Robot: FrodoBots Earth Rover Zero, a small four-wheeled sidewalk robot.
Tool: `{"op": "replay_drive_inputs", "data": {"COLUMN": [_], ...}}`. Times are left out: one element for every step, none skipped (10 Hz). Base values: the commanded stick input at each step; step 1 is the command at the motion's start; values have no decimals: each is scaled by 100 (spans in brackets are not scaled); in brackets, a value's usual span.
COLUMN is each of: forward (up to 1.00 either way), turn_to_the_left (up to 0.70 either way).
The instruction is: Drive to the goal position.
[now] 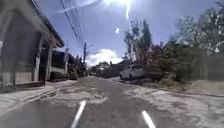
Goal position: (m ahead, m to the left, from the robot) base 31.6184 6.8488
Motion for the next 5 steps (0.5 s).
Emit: {"op": "replay_drive_inputs", "data": {"forward": [100,100,100,100,100], "turn_to_the_left": [11,13,9,13,17]}}
